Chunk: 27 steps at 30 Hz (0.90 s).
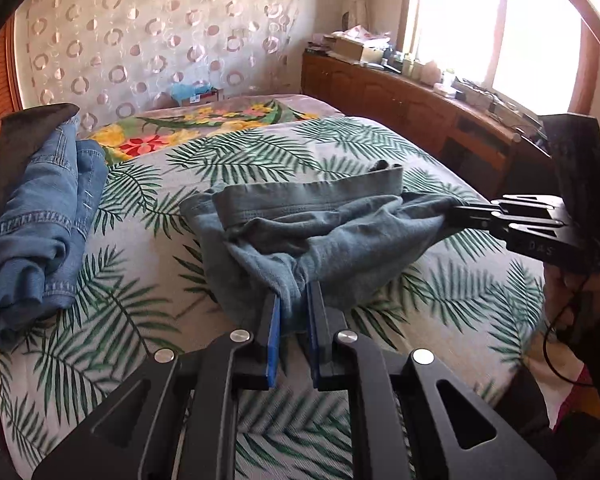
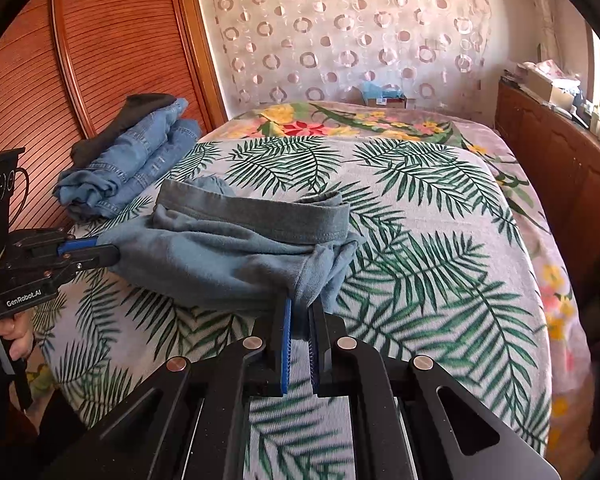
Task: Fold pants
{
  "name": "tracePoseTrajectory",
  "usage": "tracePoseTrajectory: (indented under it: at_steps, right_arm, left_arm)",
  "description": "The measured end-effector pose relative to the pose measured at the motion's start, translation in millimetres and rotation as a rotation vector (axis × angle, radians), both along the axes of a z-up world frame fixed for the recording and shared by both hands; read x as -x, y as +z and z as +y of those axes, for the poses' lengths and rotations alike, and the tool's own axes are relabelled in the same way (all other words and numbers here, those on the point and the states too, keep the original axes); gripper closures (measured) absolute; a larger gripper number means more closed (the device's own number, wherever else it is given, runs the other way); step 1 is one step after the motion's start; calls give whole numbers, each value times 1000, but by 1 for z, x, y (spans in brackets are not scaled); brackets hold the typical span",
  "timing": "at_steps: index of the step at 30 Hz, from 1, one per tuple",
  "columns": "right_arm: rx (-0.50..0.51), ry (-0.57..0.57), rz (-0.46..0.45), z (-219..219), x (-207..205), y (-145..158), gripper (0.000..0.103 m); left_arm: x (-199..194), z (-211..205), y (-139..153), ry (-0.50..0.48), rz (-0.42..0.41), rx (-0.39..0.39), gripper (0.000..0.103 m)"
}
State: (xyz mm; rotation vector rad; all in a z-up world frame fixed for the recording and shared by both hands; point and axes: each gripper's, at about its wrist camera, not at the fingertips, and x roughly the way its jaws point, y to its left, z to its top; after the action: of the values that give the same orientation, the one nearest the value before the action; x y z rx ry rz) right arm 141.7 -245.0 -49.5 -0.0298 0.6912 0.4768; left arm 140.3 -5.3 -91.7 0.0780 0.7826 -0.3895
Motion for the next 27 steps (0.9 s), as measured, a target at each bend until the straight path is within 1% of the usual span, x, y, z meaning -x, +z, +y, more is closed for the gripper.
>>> tracePoseTrajectory:
  at_steps: [6, 10, 16, 20, 27]
  right_arm:
    - [-2, 12, 13, -10, 27, 0, 96]
    - [-5, 13, 33, -16, 37, -4, 96]
    - [-9, 11, 56, -17, 36, -7, 96]
    - [-5, 8, 46, -15, 39, -2, 96]
    - [0, 11, 33, -20, 51, 9, 96]
  left_arm:
    - [20, -5, -2, -9, 5, 6, 90]
    - [29, -8, -6, -17, 16, 1, 90]
    - [31, -9, -10, -14, 25, -3, 90]
    - [32, -9, -6, -10, 13, -15, 90]
    - [30, -4, -1, 0, 12, -3, 87]
